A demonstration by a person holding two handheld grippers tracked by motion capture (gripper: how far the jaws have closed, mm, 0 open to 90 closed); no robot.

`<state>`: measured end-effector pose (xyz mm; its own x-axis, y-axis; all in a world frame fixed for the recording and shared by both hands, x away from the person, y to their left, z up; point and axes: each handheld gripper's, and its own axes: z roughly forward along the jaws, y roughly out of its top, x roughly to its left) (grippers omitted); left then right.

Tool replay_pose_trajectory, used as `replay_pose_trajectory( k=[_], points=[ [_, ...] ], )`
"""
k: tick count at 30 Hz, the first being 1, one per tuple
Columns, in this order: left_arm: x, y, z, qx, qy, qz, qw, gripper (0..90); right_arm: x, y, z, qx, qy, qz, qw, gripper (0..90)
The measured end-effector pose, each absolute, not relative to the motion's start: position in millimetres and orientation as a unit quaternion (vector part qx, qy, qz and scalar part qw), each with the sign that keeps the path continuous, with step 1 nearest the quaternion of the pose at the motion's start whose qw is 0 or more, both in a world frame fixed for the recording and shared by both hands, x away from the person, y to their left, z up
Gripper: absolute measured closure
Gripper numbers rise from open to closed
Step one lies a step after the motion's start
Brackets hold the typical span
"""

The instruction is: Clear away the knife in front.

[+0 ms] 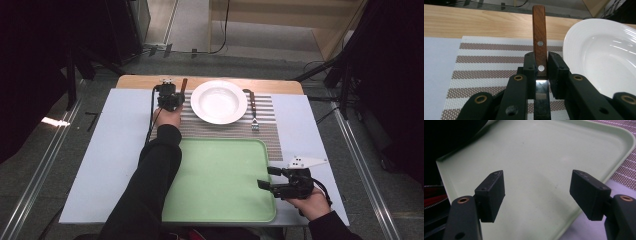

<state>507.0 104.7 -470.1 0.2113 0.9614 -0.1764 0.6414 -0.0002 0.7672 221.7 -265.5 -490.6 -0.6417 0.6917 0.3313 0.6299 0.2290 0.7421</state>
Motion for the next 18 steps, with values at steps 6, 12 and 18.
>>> replay_pose_trajectory(
  k=[6,12,18],
  points=[
    [503,113,-458,0.685,0.577,0.185,0.405,77.0,223,-264,-490,0.423,0.784,0.453,0.032,27.2],
    [497,120,-443,0.692,0.556,0.172,0.427,77.0,223,-264,-490,0.423,0.784,0.452,0.033,27.1],
    [492,124,-435,0.711,0.537,0.147,0.429,77.0,223,-264,-491,0.424,0.783,0.453,0.032,27.2]
  ],
)
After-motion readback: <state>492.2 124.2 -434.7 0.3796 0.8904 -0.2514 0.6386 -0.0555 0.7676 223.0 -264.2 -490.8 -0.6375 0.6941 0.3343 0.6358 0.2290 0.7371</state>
